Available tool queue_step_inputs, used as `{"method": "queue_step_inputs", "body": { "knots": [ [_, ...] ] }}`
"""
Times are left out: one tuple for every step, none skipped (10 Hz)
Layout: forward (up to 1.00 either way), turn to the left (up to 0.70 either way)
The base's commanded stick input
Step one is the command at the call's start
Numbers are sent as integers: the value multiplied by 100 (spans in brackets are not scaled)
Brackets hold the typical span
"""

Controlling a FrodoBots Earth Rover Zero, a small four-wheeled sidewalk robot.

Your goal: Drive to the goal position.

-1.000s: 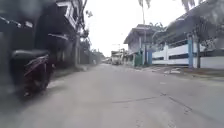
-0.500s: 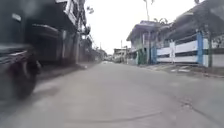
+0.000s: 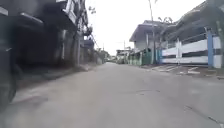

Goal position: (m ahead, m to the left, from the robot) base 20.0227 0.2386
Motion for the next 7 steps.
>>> {"method": "queue_step_inputs", "body": {
  "knots": [
    [100, 1],
    [100, 0],
    [100, 0],
    [100, 0],
    [100, 0],
    [100, 0],
    [100, 0]
  ]
}}
